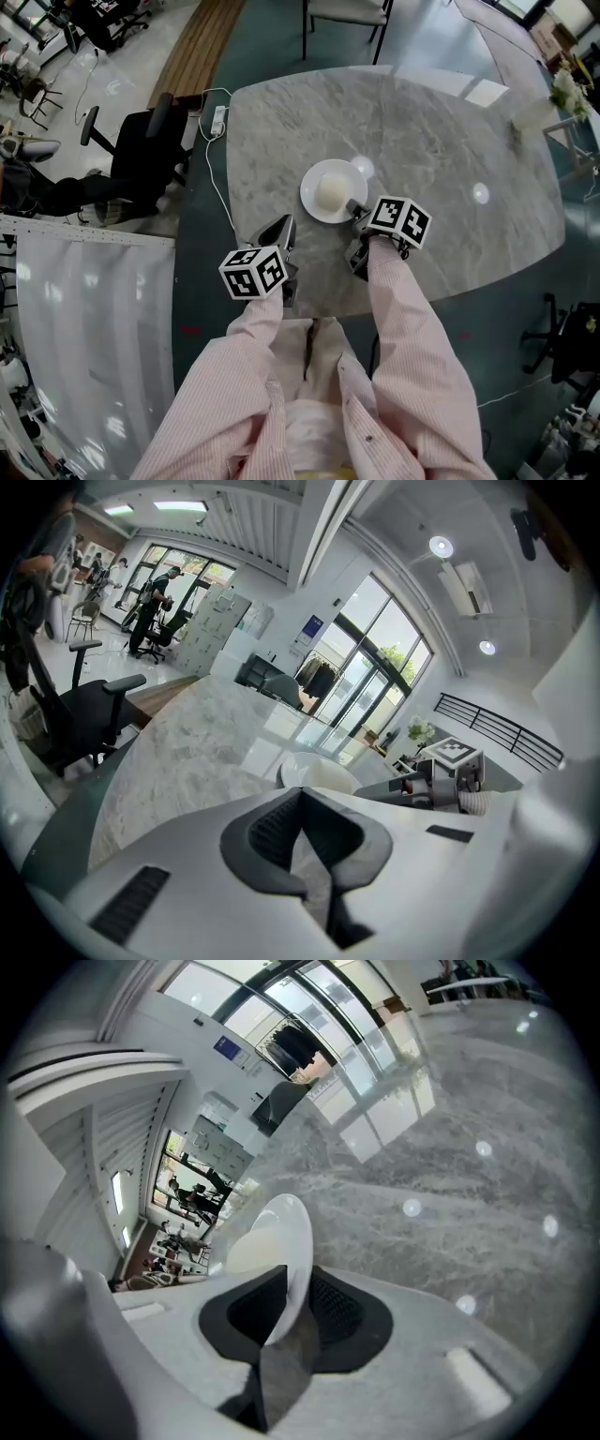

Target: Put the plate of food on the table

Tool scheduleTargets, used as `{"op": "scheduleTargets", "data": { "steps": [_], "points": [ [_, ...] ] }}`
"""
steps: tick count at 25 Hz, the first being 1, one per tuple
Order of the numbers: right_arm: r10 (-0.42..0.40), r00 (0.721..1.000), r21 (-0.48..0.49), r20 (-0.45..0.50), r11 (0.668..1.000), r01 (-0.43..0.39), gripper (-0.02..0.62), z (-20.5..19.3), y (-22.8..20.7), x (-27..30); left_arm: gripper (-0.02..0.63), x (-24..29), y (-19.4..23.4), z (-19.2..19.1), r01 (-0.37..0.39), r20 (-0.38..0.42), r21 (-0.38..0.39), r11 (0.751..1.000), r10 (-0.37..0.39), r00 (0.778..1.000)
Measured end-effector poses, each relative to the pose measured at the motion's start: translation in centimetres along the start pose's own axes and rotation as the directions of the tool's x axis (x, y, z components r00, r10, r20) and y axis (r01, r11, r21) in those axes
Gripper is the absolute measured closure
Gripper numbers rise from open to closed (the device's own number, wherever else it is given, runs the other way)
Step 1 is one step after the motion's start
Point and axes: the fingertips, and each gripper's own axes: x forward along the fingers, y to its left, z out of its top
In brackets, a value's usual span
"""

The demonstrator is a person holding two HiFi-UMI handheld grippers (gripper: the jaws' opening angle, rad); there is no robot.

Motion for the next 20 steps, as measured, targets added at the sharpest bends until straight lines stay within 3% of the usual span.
{"op": "scheduleTargets", "data": {
  "steps": [12,18,20],
  "points": [
    [-0.131,0.991,-0.185,0.009,0.974,0.131,0.454,-0.5,-0.8,-0.4,0.615,0.1,-0.4,-0.4,0.009,-0.014,0.012,1.000,-0.009,1.000],
    [-0.183,0.982,-0.250,0.039,0.950,0.187,0.449,-0.3,-1.0,-0.9,0.615,0.0,-0.8,-0.4,0.015,-0.016,0.017,1.000,-0.014,1.000],
    [-0.166,0.985,-0.252,0.038,0.953,0.170,0.449,-0.1,-0.8,-1.1,0.615,0.0,-1.0,-0.2,0.018,-0.014,0.023,1.000,-0.018,1.000]
  ]
}}
